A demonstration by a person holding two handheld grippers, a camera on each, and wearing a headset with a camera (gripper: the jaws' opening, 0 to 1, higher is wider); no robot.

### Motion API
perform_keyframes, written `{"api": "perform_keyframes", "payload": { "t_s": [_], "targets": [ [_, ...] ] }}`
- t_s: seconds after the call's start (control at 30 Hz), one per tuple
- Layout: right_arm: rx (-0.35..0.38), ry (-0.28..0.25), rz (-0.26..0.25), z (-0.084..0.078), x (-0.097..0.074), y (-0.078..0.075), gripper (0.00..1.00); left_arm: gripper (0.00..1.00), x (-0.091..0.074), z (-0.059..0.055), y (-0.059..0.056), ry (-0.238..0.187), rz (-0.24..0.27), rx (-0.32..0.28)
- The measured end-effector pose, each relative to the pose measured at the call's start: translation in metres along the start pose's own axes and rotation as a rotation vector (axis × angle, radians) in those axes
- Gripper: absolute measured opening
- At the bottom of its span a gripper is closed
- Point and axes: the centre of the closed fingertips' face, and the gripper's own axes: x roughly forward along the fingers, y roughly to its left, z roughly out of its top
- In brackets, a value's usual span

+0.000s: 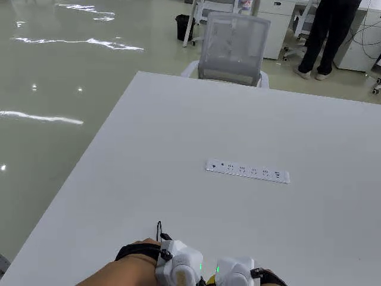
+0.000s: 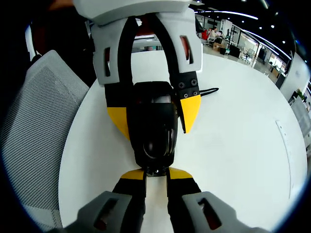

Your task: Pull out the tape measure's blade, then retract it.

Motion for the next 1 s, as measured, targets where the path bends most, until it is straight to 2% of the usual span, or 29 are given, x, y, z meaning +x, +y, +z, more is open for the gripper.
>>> {"api": "perform_keyframes", "payload": {
  "t_s": [0.13, 0.2, 0.27, 0.4, 0.63, 1.0],
  "targets": [
    [-0.023, 0.011, -0.006, 0.0003, -0.0002, 0.0012, 0.13, 0.33, -0.0002, 0.0001, -0.0003, 0.0, 0.004, 0.003],
    [-0.001, 0.012, -0.01, 0.0001, -0.0002, 0.0003, 0.13, 0.33, -0.0004, 0.0002, -0.0004, -0.004, 0.008, 0.003],
    [-0.012, 0.017, -0.014, 0.0001, -0.0004, 0.0009, 0.12, 0.33, -0.0006, 0.0001, -0.0004, -0.009, 0.006, 0.0],
    [-0.014, 0.028, -0.012, -0.001, -0.0008, 0.0002, 0.12, 0.32, 0.0, -0.0003, -0.0009, 0.01, -0.001, 0.027],
    [-0.024, 0.054, 0.0, -0.003, -0.0011, 0.0008, 0.11, 0.32, -0.0003, -0.0009, -0.0008, 0.008, 0.005, 0.019],
    [-0.009, 0.057, 0.0, -0.0045, -0.0026, 0.0001, 0.1, 0.32, 0.0002, -0.0009, -0.0003, 0.001, 0.004, 0.006]
  ]
}}
